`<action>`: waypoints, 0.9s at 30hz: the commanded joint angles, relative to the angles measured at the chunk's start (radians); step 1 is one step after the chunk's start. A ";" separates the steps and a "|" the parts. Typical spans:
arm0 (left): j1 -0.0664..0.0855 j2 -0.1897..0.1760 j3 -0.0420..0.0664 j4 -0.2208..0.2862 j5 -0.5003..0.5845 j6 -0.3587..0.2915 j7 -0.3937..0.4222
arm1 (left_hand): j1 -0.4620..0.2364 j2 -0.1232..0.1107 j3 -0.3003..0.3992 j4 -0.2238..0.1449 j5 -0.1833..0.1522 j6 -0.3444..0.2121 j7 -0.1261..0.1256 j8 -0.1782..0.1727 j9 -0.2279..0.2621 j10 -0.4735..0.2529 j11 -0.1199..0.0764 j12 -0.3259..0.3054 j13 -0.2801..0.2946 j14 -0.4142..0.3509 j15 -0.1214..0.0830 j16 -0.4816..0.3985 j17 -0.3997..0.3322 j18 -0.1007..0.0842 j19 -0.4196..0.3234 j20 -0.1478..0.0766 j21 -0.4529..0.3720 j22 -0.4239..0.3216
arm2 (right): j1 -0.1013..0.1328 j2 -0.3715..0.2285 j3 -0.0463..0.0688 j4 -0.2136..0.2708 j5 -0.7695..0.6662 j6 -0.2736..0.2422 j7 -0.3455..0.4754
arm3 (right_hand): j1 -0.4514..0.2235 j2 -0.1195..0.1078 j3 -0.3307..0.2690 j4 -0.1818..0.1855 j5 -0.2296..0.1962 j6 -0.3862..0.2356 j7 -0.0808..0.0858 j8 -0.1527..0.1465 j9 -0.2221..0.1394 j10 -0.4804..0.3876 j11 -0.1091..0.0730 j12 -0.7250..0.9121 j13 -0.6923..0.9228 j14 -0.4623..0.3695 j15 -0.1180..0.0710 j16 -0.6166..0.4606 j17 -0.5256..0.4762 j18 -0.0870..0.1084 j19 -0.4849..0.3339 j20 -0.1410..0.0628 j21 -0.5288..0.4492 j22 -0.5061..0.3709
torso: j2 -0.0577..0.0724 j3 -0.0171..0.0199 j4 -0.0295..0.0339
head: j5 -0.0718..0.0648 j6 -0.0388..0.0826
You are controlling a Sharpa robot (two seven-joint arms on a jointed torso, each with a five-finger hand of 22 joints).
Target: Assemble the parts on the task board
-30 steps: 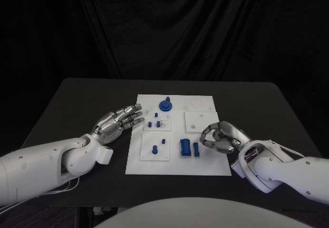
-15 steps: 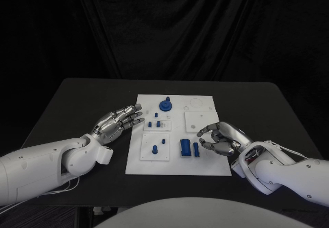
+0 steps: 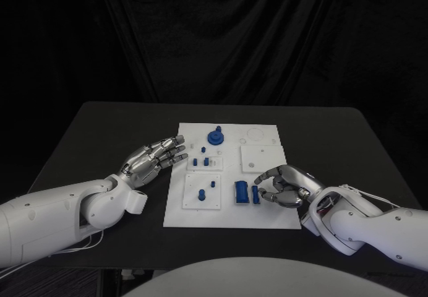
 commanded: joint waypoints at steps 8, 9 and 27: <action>-0.002 0.000 0.001 0.003 0.001 0.012 0.009 | 0.010 -0.002 0.007 0.001 0.006 -0.001 0.029 0.004 0.001 0.000 -0.003 0.004 0.001 0.008 0.002 0.006 0.002 -0.016 0.007 -0.002 0.006 -0.001 | -0.004 0.007 0.000 -0.010 -0.020 0.061 -0.059 | -0.006 -0.002 0.001 -0.006 -0.002 -0.006 0.003 -0.015 -0.011 0.106 0.006 0.003 0.263 0.096 0.004 0.003 0.221 0.003 0.056 0.006 -0.001 0.227 | 0.000 0.0000 0.0002 | -0.001 0.000; -0.002 0.000 0.001 0.003 0.001 0.012 0.009 | 0.010 -0.002 0.007 0.001 0.006 -0.001 0.029 0.004 0.001 0.000 -0.003 0.004 0.001 0.008 0.002 0.006 0.002 -0.016 0.007 -0.002 0.006 -0.001 | -0.004 0.008 0.000 -0.010 -0.021 0.064 -0.063 | -0.008 -0.001 0.001 -0.005 -0.003 -0.005 0.003 -0.015 -0.013 0.106 0.007 0.003 0.263 0.096 0.005 0.003 0.221 0.004 0.056 0.006 -0.002 0.227 | 0.000 0.0000 0.0002 | -0.001 0.000; -0.002 0.000 0.001 0.002 0.001 0.012 0.009 | 0.010 -0.003 0.008 0.001 0.006 -0.001 0.028 0.005 0.001 0.000 -0.003 0.005 0.001 0.008 0.002 0.006 0.002 -0.017 0.009 -0.002 0.007 -0.001 | -0.006 0.013 0.000 -0.022 -0.034 0.100 -0.111 | -0.029 0.006 -0.002 0.000 -0.023 0.010 0.013 -0.027 -0.035 0.106 0.023 0.003 0.263 0.093 0.018 -0.002 0.207 0.006 0.051 0.016 -0.011 0.223 | 0.000 -0.0001 0.0000 | -0.001 0.000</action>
